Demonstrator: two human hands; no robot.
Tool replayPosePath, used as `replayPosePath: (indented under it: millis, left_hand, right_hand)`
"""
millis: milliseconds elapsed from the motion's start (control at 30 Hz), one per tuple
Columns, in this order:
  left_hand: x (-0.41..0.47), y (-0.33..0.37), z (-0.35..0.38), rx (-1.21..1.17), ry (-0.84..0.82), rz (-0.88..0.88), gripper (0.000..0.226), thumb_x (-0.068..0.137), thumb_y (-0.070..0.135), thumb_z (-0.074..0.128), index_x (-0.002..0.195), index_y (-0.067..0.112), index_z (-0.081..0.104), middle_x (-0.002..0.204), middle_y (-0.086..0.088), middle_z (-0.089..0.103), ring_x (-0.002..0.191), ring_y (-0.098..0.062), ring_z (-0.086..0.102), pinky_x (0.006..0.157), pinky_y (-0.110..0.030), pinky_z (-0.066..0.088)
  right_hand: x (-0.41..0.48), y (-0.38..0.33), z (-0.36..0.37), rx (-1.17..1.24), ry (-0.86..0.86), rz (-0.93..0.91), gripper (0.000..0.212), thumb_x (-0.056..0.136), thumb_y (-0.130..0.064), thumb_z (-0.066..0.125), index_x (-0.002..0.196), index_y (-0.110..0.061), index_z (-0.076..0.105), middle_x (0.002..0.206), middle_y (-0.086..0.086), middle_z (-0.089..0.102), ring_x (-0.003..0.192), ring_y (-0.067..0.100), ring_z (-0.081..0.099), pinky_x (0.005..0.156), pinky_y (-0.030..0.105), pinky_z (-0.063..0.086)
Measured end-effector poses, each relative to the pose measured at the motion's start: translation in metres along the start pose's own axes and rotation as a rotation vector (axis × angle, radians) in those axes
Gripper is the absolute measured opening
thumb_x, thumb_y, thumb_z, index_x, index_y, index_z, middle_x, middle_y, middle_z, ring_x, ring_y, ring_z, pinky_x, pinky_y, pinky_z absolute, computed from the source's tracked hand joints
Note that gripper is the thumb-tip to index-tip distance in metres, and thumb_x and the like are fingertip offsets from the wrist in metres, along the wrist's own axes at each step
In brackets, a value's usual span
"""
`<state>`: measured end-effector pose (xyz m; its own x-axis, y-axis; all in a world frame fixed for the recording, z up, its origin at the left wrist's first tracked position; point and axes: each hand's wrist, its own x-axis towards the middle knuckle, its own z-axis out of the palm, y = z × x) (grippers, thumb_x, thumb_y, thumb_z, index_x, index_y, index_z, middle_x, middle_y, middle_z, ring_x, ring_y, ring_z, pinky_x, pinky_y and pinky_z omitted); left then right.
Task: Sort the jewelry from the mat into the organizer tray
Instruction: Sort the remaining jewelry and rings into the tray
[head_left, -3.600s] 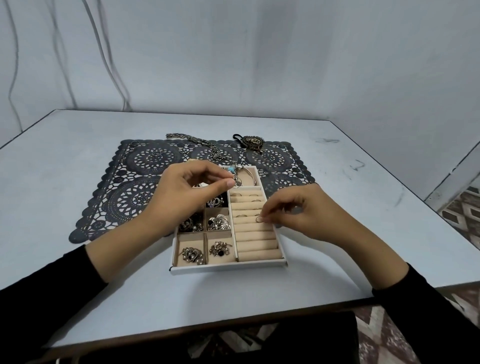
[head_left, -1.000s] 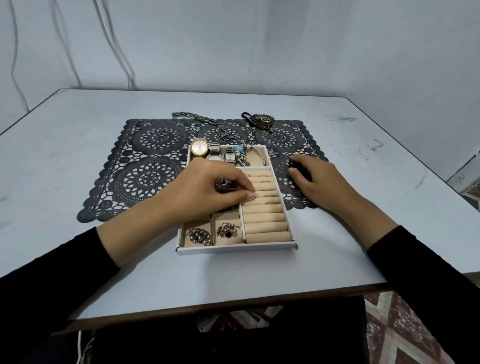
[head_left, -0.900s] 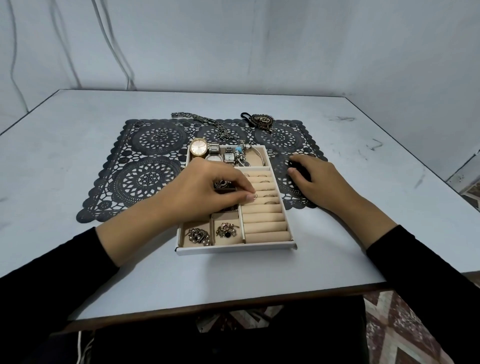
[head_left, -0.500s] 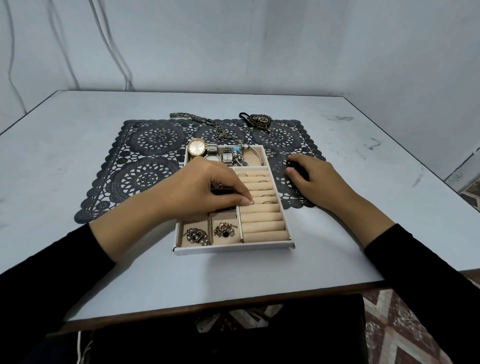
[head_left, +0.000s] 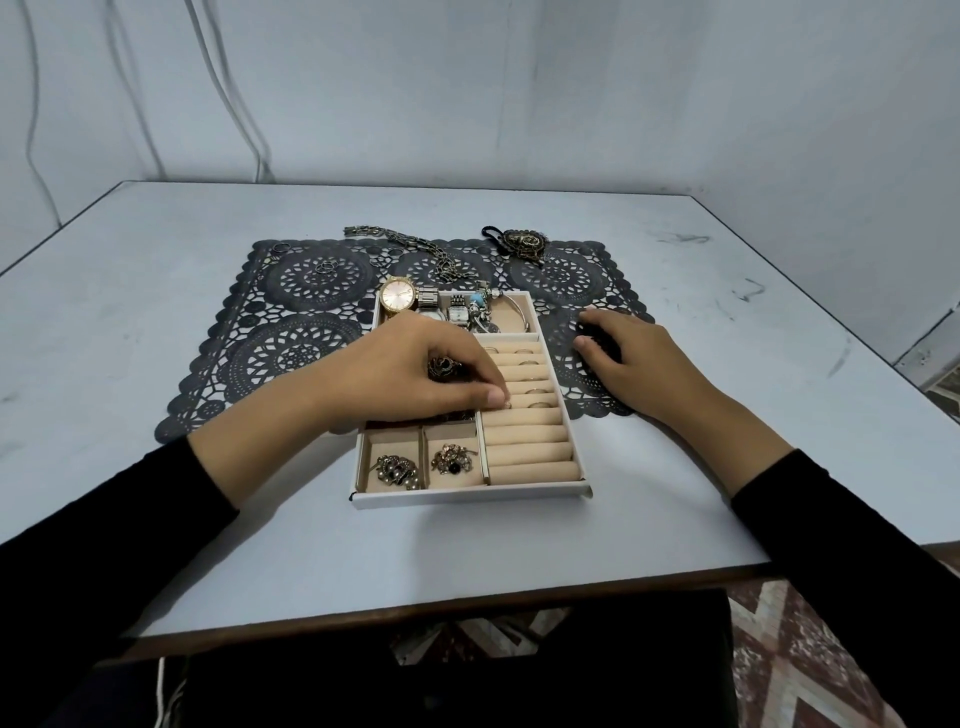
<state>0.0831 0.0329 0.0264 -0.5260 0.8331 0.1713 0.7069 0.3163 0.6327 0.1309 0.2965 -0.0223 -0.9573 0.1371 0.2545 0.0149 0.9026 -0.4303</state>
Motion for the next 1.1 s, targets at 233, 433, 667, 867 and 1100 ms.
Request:
replayPosePath:
  millis: [233,433,667,867,1100]
  left_hand:
    - [0.0029,0.0026,0.0006,-0.055,-0.031,-0.032,0.011,0.082,0.026,0.078,0.093,0.026,0.078,0.092,0.014,0.074,0.092,-0.003,0.067,0.086,-0.024,0.051]
    - [0.0050,0.0044,-0.0006,-0.066,-0.048,-0.071,0.011,0.084,0.028,0.075,0.094,0.026,0.078,0.093,0.016,0.074,0.093,0.001,0.067,0.090,-0.024,0.051]
    - [0.0076,0.0068,-0.0006,-0.013,-0.069,-0.069,0.013,0.081,0.027,0.077,0.094,0.027,0.080,0.092,0.016,0.073,0.090,0.001,0.066,0.086,-0.026,0.051]
    - [0.0015,0.0065,0.0017,-0.097,-0.011,-0.069,0.014,0.080,0.027,0.078,0.095,0.026,0.080,0.093,0.012,0.074,0.091,-0.002,0.067,0.088,-0.027,0.052]
    - [0.0000,-0.0003,-0.0007,-0.263,0.054,-0.169,0.015,0.079,0.026,0.080,0.093,0.022,0.079,0.088,0.008,0.075,0.089,-0.008,0.069,0.082,-0.025,0.054]
  right_hand:
    - [0.0001,0.0001,0.0001,-0.013,-0.004,0.000,0.040,0.097,-0.033,0.050,0.134,-0.018,0.051,0.133,0.001,0.057,0.123,0.018,0.050,0.100,0.028,0.037]
    - [0.0002,0.0009,0.0012,-0.007,-0.003,0.006,0.038,0.096,-0.033,0.050,0.132,-0.019,0.052,0.130,0.002,0.058,0.121,0.018,0.052,0.097,0.028,0.038]
    - [-0.0005,-0.0007,-0.0002,0.007,-0.001,0.016,0.039,0.096,-0.033,0.051,0.132,-0.018,0.053,0.130,0.001,0.059,0.120,0.018,0.052,0.097,0.026,0.038]
    - [-0.0003,-0.0022,-0.0013,0.018,0.006,0.026,0.040,0.096,-0.033,0.052,0.132,-0.019,0.053,0.132,-0.001,0.058,0.122,0.017,0.051,0.098,0.024,0.036]
    - [0.0012,-0.0027,-0.0027,0.013,0.004,0.033,0.040,0.095,-0.033,0.053,0.133,-0.019,0.053,0.134,-0.002,0.057,0.124,0.016,0.050,0.101,0.027,0.035]
